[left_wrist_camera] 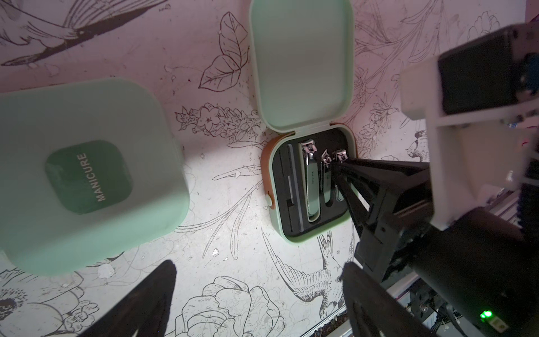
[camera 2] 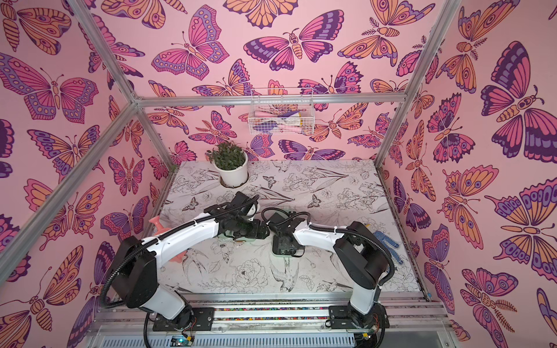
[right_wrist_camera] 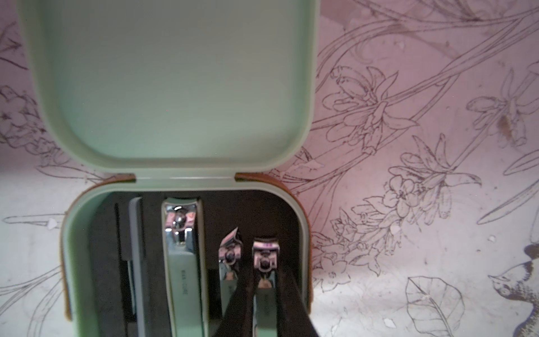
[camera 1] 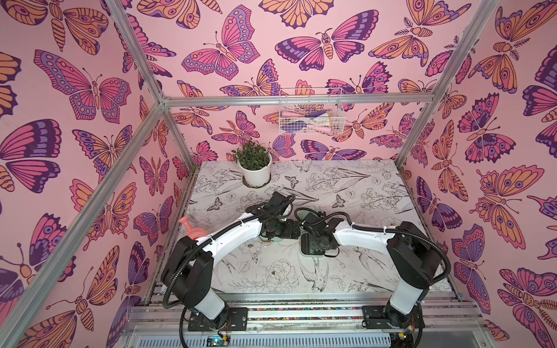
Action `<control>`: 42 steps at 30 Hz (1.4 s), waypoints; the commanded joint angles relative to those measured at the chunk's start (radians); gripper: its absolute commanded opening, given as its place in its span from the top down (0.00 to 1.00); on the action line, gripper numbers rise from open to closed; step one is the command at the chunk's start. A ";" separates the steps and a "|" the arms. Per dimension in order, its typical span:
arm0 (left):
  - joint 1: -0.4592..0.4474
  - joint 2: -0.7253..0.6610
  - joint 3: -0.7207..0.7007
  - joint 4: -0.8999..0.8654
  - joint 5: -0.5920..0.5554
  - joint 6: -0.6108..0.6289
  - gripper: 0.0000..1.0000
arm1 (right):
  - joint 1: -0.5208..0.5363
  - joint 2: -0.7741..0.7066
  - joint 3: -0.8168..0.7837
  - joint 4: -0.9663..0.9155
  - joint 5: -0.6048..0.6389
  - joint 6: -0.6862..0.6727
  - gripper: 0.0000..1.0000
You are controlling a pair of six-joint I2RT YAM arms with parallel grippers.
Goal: Organize nail clipper sets
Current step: Place the nail clipper in the storage box.
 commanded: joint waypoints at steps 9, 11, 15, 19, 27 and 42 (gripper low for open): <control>0.001 -0.028 -0.017 -0.003 0.001 0.002 0.10 | 0.008 0.045 0.012 -0.062 -0.003 0.036 0.86; 0.001 -0.030 -0.017 -0.003 0.001 0.002 0.10 | 0.009 0.038 0.018 -0.071 0.001 0.032 0.84; 0.002 -0.030 -0.017 -0.003 0.001 0.002 0.10 | 0.008 0.023 0.034 -0.090 0.009 0.023 0.81; 0.001 -0.030 -0.016 -0.003 0.001 0.002 0.10 | 0.008 0.012 0.050 -0.110 0.019 0.016 0.78; 0.001 -0.029 -0.016 -0.003 0.002 0.001 0.10 | 0.008 -0.001 0.065 -0.121 0.018 0.010 0.75; 0.002 -0.030 -0.014 -0.002 0.003 -0.001 0.10 | 0.006 -0.048 0.104 -0.150 0.035 -0.016 0.82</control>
